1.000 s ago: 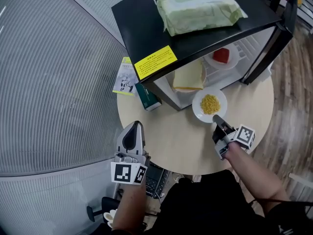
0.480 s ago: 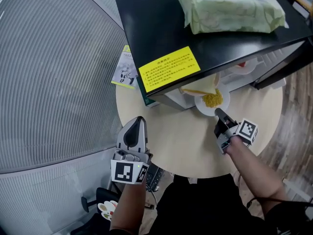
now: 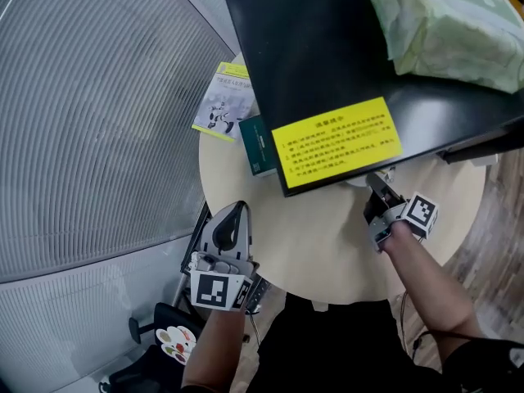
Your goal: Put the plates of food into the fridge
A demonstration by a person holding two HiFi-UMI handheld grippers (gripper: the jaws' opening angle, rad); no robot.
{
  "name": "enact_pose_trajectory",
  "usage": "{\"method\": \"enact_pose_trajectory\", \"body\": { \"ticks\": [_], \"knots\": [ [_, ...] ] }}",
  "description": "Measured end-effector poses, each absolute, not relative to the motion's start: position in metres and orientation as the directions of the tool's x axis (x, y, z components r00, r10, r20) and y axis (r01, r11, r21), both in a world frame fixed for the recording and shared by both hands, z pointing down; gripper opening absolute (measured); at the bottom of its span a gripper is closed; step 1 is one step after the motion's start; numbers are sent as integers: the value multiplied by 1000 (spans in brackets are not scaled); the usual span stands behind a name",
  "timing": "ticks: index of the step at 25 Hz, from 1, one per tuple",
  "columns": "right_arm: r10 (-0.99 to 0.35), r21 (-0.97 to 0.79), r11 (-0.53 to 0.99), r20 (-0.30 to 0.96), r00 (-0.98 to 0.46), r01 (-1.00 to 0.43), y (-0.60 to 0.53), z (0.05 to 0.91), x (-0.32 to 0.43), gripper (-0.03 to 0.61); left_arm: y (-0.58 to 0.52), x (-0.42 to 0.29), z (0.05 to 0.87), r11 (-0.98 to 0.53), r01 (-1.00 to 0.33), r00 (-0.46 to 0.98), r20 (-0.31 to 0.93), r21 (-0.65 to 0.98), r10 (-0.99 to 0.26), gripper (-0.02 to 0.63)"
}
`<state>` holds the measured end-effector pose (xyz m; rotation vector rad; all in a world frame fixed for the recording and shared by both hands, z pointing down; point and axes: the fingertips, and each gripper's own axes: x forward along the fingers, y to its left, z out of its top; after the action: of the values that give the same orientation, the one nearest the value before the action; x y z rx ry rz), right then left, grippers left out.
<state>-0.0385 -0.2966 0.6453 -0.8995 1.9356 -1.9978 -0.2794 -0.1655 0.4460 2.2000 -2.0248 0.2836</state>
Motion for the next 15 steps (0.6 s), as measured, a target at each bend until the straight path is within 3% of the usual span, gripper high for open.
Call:
{"method": "enact_pose_trajectory", "body": {
  "ticks": [15],
  "knots": [
    [-526, -934, -115, 347, -776, -339, -324, 655, -65, 17, -142, -309, 452, -55, -998, 45, 281, -26, -959, 5]
  ]
}}
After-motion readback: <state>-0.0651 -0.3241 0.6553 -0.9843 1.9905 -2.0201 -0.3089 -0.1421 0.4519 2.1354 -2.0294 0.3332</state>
